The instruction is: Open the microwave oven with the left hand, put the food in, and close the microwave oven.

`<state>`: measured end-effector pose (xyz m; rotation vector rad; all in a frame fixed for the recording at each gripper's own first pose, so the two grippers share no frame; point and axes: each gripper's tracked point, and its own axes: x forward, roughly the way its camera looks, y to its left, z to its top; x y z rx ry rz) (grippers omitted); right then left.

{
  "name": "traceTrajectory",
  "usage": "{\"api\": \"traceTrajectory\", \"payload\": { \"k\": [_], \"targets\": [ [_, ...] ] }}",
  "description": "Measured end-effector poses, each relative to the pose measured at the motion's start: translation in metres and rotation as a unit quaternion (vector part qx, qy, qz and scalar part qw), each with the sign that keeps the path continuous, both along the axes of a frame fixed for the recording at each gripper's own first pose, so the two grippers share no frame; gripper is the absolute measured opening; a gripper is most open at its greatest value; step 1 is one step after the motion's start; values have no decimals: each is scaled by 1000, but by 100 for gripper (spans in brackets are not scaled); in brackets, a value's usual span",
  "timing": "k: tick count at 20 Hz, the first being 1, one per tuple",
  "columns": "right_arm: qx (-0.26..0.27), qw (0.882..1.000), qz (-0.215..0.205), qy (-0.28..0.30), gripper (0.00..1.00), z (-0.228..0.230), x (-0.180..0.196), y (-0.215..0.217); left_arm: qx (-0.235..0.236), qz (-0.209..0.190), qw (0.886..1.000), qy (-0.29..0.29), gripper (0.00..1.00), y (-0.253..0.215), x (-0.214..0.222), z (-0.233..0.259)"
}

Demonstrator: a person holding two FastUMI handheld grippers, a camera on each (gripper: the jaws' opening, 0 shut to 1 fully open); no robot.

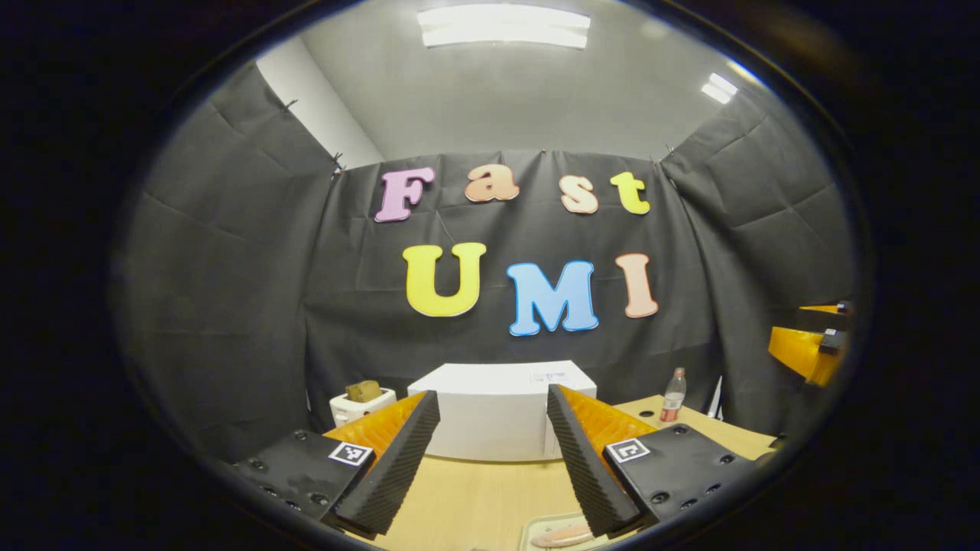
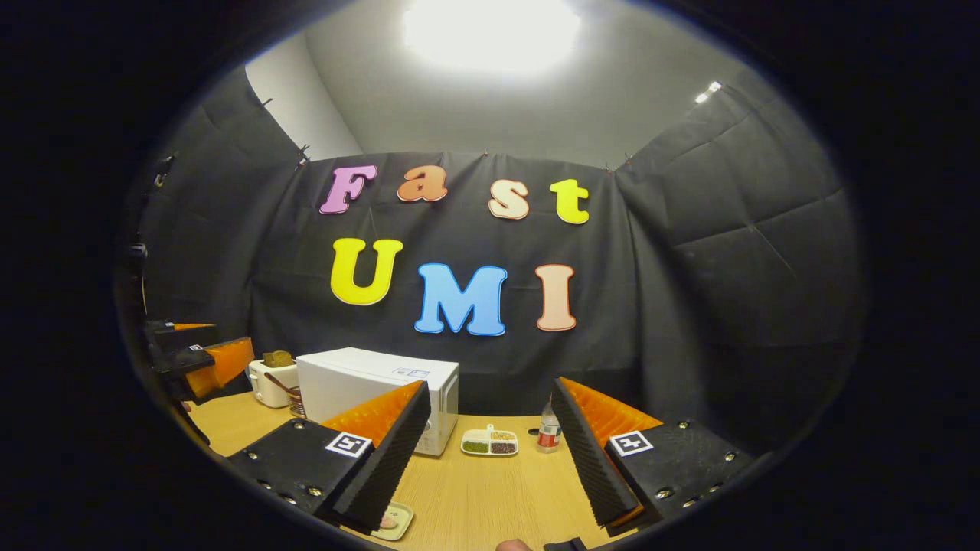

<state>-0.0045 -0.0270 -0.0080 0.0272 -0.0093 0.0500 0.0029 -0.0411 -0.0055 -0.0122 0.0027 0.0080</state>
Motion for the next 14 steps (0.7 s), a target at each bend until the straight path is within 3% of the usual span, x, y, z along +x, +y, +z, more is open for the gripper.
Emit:
{"api": "traceTrajectory", "payload": {
  "k": [5,14],
  "targets": [
    [16,999,33,-8,97,-4,-4,-10,-3,15,1000,-14,95,-14,12,-5],
    [23,1000,16,11,97,-13,1,-25,15,-11,1000,-14,94,-51,83,-18]
  ]
}}
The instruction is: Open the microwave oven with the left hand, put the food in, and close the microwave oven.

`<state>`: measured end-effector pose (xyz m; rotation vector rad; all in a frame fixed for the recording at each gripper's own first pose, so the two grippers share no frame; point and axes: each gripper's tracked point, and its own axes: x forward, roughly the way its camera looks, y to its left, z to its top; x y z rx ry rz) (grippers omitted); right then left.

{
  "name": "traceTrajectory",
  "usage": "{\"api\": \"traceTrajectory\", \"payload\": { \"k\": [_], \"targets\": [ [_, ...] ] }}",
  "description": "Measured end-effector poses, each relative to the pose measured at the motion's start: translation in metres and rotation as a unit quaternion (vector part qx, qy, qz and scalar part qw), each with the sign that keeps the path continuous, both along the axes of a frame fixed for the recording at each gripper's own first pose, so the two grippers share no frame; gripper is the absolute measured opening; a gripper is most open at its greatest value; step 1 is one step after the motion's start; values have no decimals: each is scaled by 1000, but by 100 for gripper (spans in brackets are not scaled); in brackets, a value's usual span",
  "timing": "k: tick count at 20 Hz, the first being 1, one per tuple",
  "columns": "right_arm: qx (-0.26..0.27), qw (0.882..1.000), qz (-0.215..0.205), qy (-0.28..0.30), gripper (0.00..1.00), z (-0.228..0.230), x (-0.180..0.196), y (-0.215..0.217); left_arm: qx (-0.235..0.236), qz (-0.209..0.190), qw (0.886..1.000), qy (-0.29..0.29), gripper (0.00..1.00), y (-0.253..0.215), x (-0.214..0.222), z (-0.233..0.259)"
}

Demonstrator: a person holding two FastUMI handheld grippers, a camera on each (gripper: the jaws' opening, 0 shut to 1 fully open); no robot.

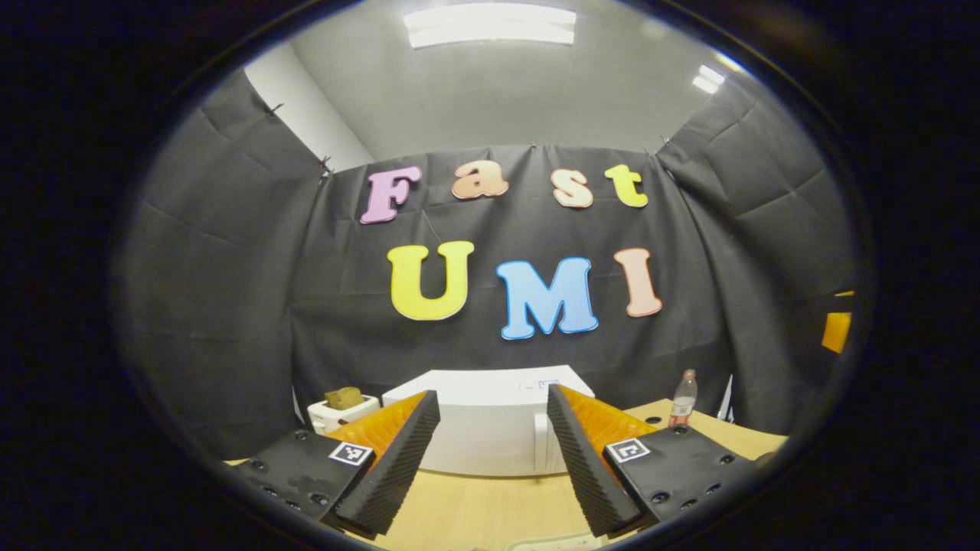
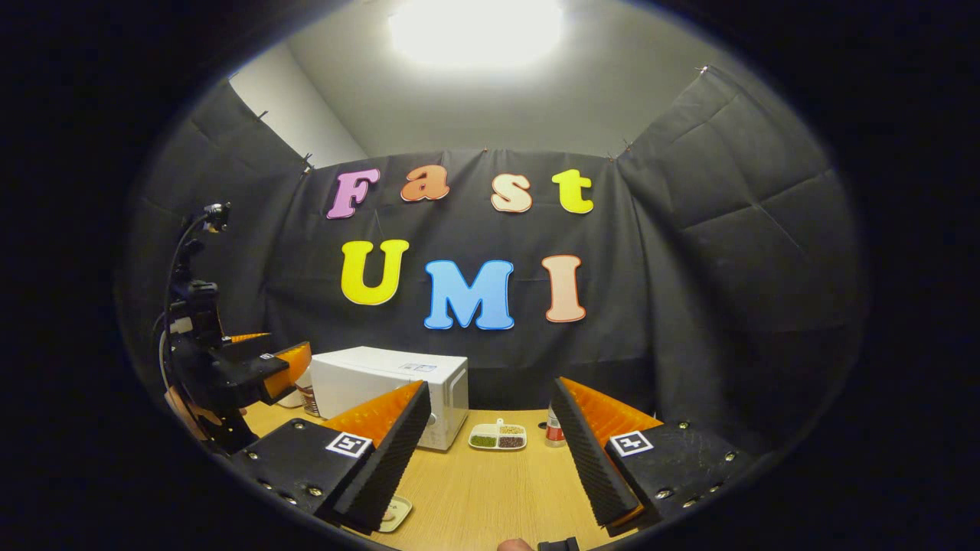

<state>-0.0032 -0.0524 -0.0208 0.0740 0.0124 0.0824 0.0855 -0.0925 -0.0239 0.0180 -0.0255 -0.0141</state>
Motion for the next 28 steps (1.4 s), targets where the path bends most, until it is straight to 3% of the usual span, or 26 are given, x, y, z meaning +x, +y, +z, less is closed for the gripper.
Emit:
{"api": "traceTrajectory", "payload": {
  "k": [8,25,27,28],
  "targets": [
    [-19,998,-54,9,97,-5,30,-7,2,-42,999,16,95,-29,90,-43],
    [-56,986,-147,48,97,-26,63,-11,4,-104,981,166,96,-76,213,-217],
    [-60,985,-152,51,97,-27,63,-11,7,-105,978,178,94,-80,217,-229],
    [-63,985,-154,52,97,-27,63,-10,8,-105,978,182,88,-81,219,-233]
  ]
}}
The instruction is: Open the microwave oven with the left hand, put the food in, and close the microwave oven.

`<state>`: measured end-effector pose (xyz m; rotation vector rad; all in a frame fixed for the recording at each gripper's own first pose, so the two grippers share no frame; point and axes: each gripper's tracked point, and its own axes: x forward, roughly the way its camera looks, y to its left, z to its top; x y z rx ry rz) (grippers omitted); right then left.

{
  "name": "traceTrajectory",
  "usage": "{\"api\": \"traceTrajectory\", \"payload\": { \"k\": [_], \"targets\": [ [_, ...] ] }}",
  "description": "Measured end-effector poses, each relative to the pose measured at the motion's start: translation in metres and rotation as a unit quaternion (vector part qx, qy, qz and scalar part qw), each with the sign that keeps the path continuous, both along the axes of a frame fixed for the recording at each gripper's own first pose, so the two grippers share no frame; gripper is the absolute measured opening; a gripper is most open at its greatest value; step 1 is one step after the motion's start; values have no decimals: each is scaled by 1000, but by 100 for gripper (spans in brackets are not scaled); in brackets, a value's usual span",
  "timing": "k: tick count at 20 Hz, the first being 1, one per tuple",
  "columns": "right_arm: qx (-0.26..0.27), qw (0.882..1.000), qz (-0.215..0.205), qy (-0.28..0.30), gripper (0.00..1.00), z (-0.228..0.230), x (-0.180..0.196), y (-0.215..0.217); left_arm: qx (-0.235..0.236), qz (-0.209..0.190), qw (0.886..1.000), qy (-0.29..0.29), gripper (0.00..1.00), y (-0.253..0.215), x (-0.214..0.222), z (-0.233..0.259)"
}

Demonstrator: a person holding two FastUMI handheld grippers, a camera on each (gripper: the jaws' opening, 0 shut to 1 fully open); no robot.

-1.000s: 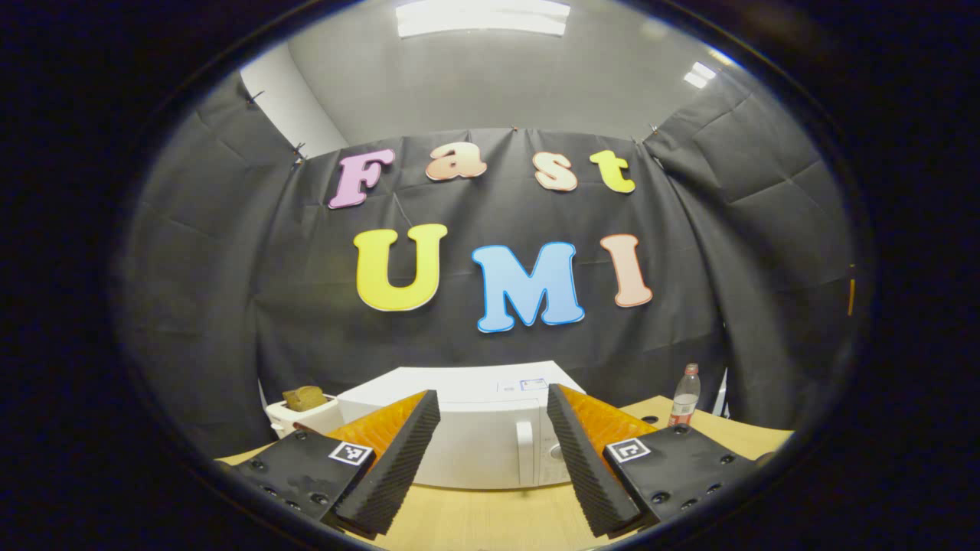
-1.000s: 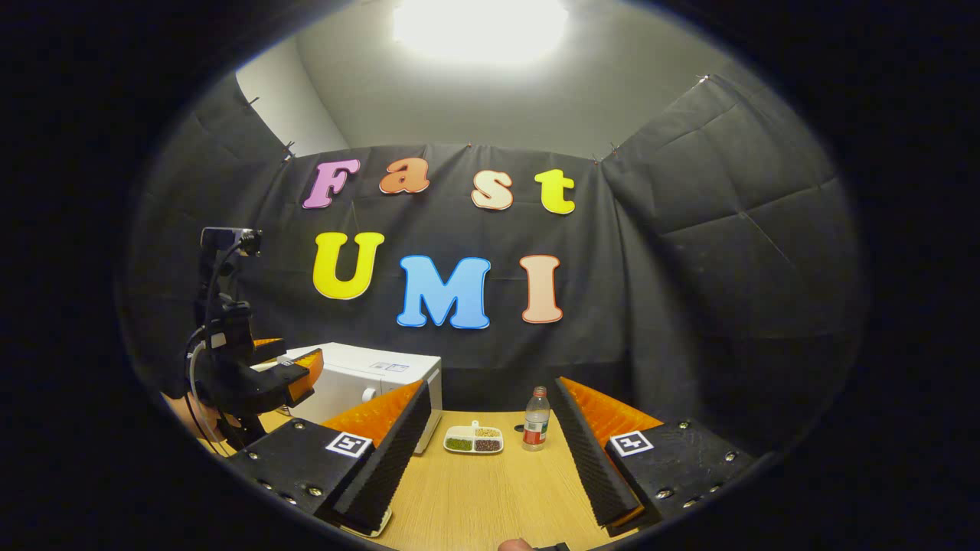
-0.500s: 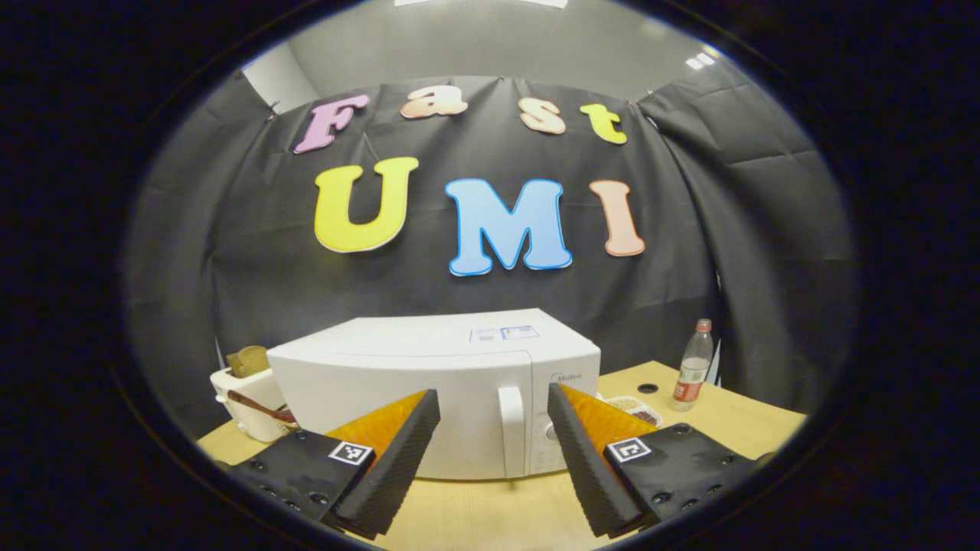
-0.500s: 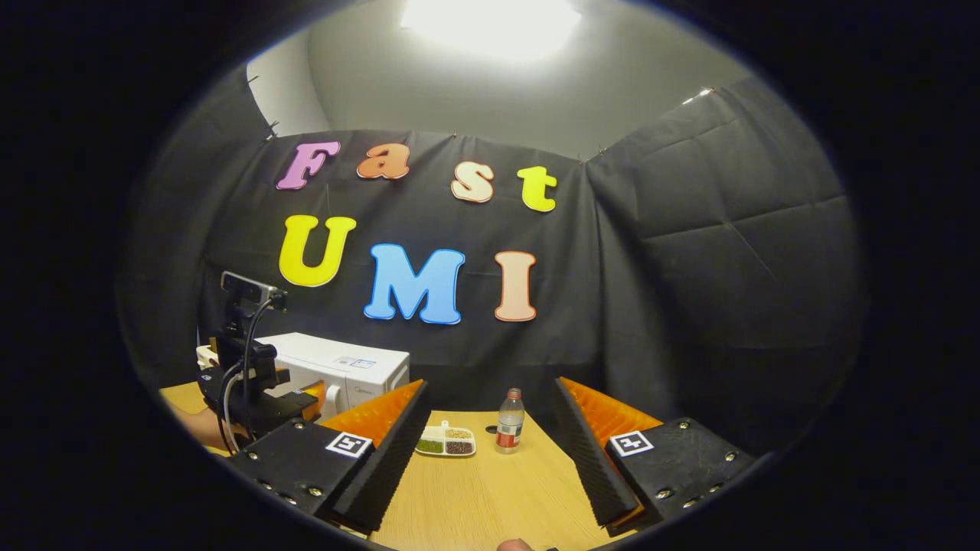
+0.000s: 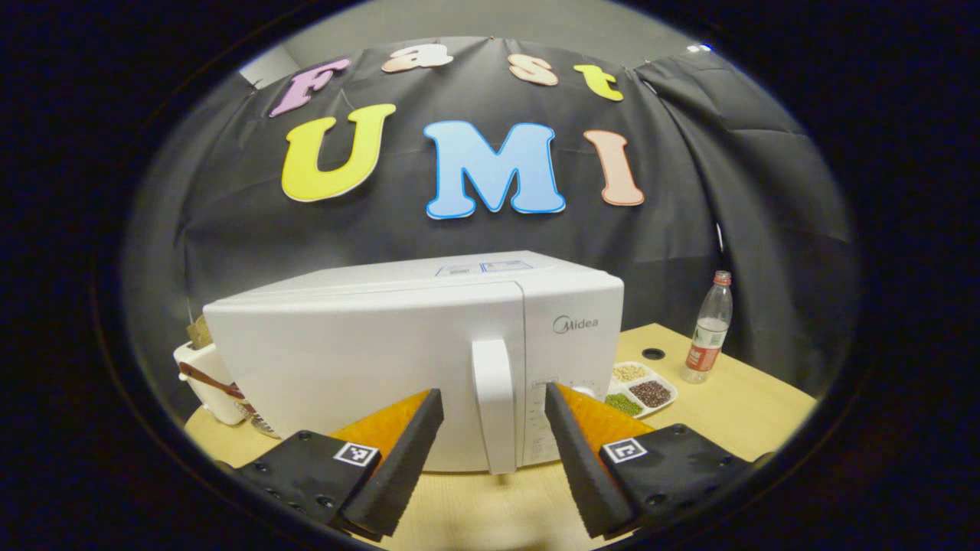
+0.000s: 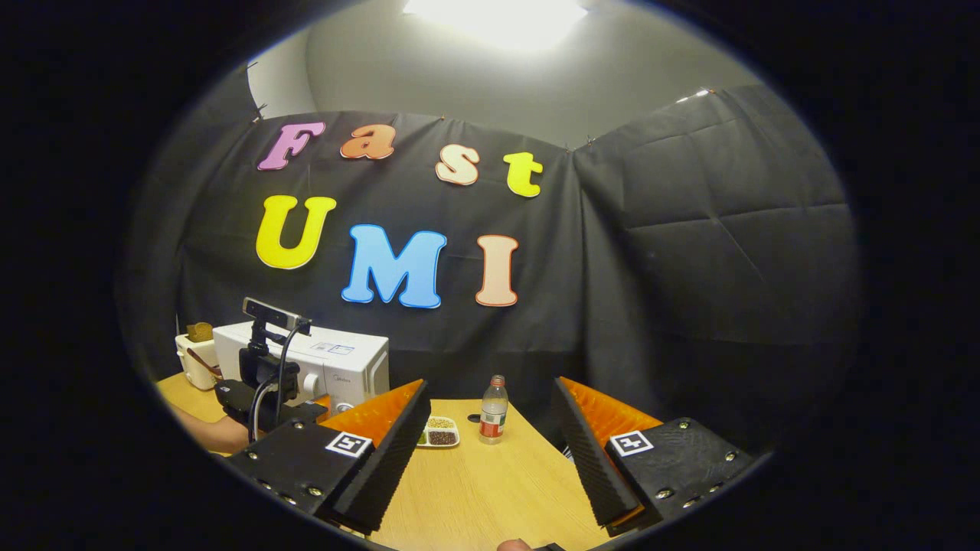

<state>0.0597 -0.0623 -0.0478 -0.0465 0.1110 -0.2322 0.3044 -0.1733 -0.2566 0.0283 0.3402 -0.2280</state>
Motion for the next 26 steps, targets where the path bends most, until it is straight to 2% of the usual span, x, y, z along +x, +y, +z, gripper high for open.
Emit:
{"api": "traceTrajectory", "payload": {
  "k": [2,4,5,8,12,14,15,17,20,26],
  "targets": [
    [-7,1000,-2,2,97,-1,0,1,1,3,1000,2,76,0,2,-4],
    [-13,1000,-2,3,97,0,-2,3,0,1,1000,2,55,-2,2,-5],
    [-15,1000,-2,2,97,1,-3,3,3,3,1000,4,42,-2,2,-5],
    [-8,1000,12,4,97,-1,-8,10,4,-2,1000,11,34,-2,1,-5],
    [-8,1000,25,2,97,0,-17,13,8,-9,999,30,16,-1,1,-5],
    [-2,999,33,-3,97,1,-20,15,-2,-4,999,43,14,2,-4,-7],
    [-3,999,36,-4,97,1,-20,14,-5,5,998,59,12,6,-20,-8],
    [4,999,43,-9,97,2,-23,15,-1,-1,1000,24,12,13,-39,5],
    [10,998,67,-18,97,4,-21,19,-3,-8,999,38,12,22,-57,1],
    [16,994,102,-42,97,17,-34,12,5,30,998,48,11,47,-96,8]
  ]
}}
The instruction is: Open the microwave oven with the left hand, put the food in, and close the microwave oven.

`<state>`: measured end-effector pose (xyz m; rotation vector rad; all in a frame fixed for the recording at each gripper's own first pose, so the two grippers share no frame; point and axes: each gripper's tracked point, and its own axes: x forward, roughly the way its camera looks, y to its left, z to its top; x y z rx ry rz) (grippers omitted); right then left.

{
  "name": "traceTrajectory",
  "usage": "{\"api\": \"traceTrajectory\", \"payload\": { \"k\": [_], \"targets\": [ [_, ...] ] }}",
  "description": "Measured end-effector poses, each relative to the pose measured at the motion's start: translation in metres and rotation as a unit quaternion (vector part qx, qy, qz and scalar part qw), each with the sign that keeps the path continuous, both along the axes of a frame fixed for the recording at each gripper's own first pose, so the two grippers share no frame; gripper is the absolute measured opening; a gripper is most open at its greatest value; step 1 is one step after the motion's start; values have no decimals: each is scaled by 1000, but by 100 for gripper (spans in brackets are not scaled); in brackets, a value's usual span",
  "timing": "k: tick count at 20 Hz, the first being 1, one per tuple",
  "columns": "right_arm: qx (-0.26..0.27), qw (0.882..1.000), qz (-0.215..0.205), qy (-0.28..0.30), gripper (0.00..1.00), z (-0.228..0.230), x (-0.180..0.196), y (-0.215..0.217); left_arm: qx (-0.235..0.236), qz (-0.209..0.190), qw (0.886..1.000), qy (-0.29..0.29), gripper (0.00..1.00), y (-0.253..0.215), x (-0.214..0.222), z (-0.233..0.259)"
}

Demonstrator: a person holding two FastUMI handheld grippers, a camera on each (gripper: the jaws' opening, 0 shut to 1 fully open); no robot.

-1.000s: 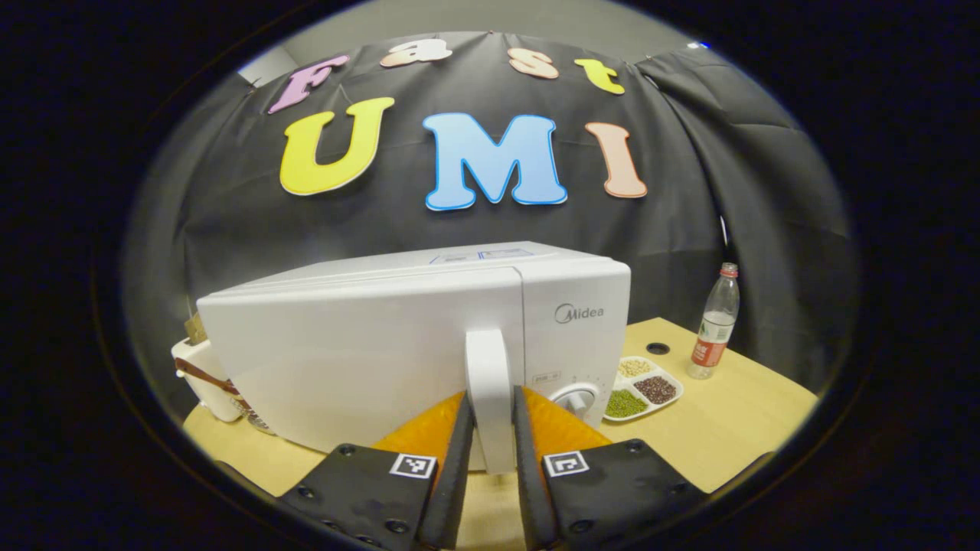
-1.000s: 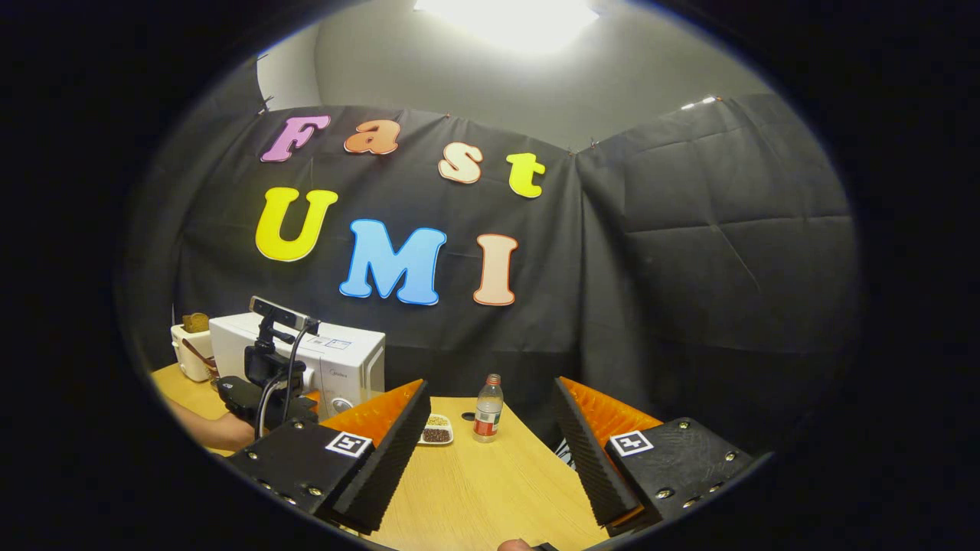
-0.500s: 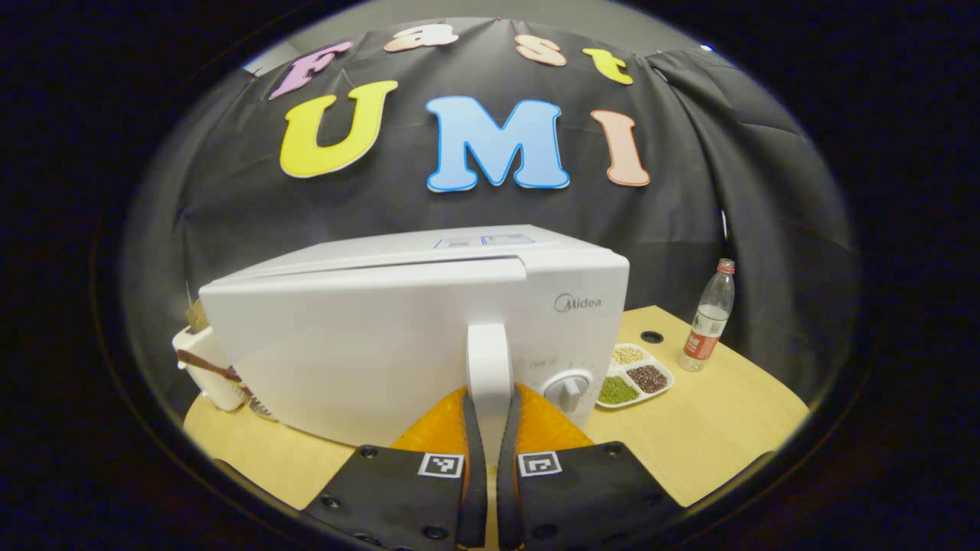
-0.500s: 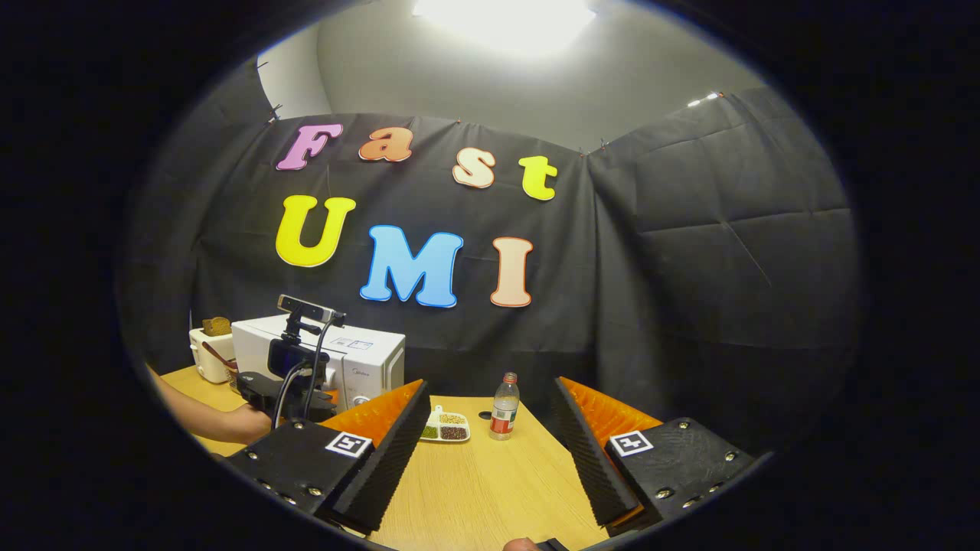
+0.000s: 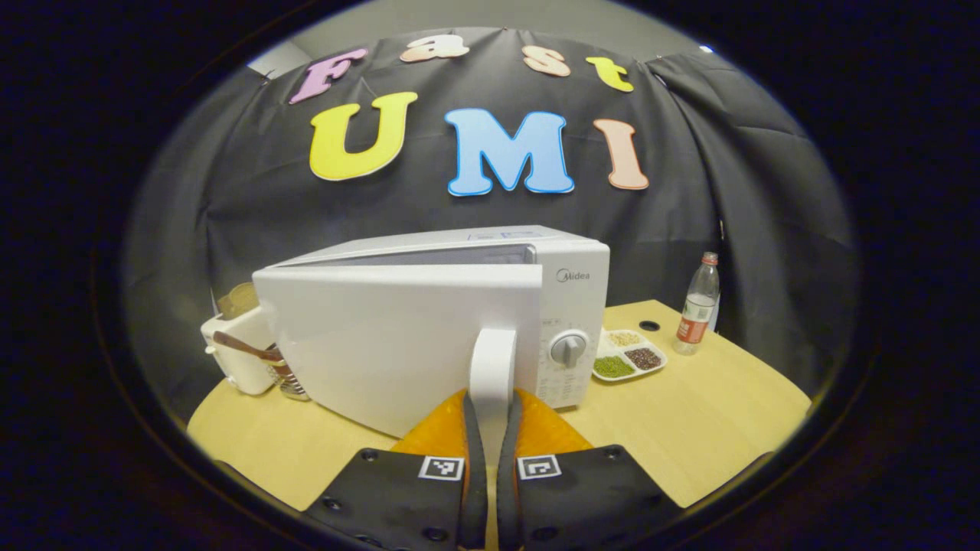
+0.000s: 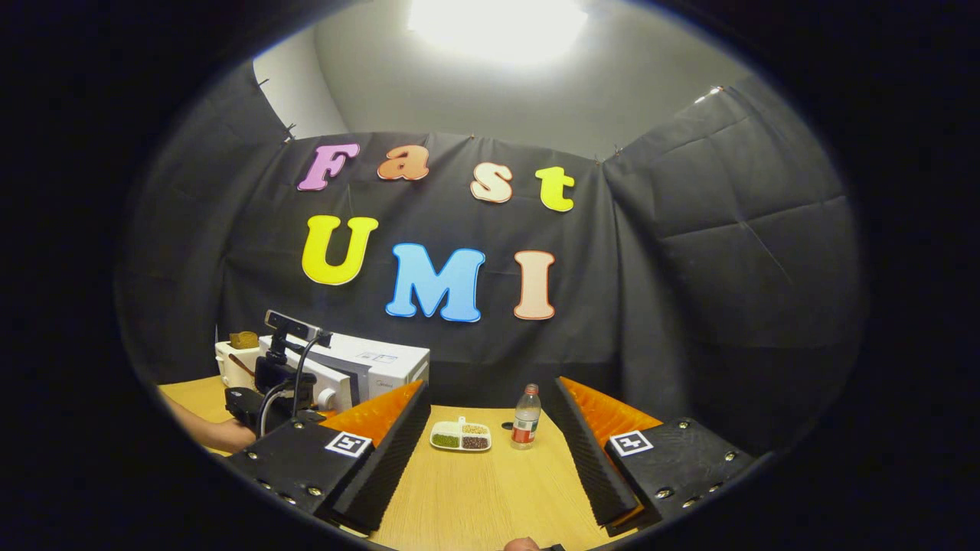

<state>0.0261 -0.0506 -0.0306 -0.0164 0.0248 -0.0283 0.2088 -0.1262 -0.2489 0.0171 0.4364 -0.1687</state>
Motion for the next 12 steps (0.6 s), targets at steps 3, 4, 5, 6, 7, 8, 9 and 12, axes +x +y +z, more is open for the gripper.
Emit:
{"api": "traceTrajectory", "payload": {
  "k": [3,4,5,6,7,8,9,12],
  "targets": [
    [2,1000,28,-2,97,-1,-13,-4,3,28,1000,10,12,19,-22,2],
    [5,999,40,1,97,-2,-17,-4,8,39,999,11,11,26,-31,2],
    [9,999,52,2,97,-3,-22,-4,14,50,999,12,12,35,-39,3],
    [12,998,64,1,97,-2,-26,-2,19,62,998,13,12,45,-49,4],
    [14,997,75,-1,97,-1,-29,-1,23,75,997,15,12,54,-57,5],
    [14,996,84,-3,97,0,-32,0,26,87,996,15,12,63,-66,6],
    [14,996,91,-5,97,1,-34,2,29,96,995,16,12,72,-73,6],
    [22,994,106,-12,97,5,-41,11,37,115,992,19,11,99,-93,6]
  ]
}}
